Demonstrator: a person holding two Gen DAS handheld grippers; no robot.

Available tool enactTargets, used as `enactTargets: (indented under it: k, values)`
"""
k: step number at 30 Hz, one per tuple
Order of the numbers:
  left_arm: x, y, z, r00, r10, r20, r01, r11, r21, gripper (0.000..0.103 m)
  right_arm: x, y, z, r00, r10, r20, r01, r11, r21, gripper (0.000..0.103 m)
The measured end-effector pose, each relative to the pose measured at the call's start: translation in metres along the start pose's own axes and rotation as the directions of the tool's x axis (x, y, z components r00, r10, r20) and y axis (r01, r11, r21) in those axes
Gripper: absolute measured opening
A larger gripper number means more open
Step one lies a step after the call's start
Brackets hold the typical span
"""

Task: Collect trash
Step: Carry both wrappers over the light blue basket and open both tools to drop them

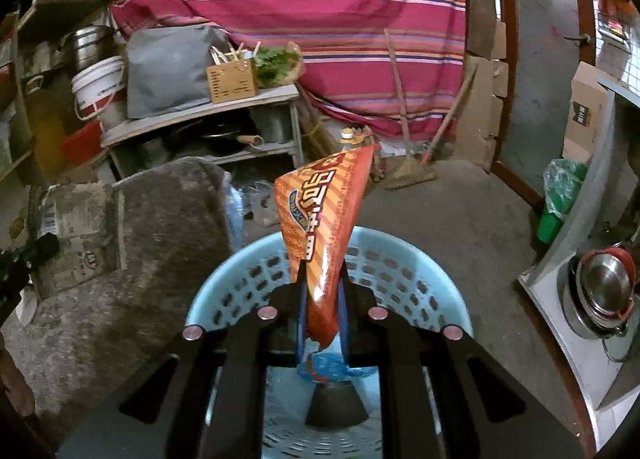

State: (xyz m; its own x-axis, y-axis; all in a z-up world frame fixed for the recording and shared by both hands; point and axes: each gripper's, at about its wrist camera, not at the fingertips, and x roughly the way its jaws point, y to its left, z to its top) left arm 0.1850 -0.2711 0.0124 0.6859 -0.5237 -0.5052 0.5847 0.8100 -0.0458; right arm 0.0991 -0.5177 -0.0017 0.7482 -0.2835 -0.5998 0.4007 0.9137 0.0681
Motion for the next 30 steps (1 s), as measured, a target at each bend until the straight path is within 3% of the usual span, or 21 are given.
enactTargets:
  k: [10, 17, 20, 22, 30]
  values:
    - [0.022, -0.077, 0.0, 0.99, -0.139, -0.02, 0.14, 0.989, 0.037, 0.005, 0.001, -0.042, -0.01, 1.0, -0.022, -0.022, 0.023, 0.998, 0.052, 0.013]
    - [0.052, -0.1, -0.007, 0.982, -0.168, -0.083, 0.171, 0.985, 0.027, 0.008, 0.009, -0.052, -0.014, 0.998, -0.039, -0.05, 0.042, 0.998, 0.057, 0.013]
    - [0.06, -0.097, -0.008, 0.983, -0.151, -0.103, 0.154, 0.988, 0.019, 0.029, 0.013, -0.052, -0.015, 0.997, -0.039, -0.061, 0.042, 0.997, 0.059, 0.013]
    - [0.061, -0.091, -0.008, 0.987, -0.124, -0.101, 0.125, 0.992, 0.007, 0.06, 0.015, -0.05, -0.016, 0.997, -0.034, -0.069, 0.038, 0.998, 0.059, 0.013]
    - [0.039, -0.05, -0.007, 0.998, -0.005, -0.062, 0.004, 1.0, -0.015, 0.083, 0.032, -0.033, -0.017, 0.993, -0.007, -0.117, 0.012, 0.999, 0.039, 0.014]
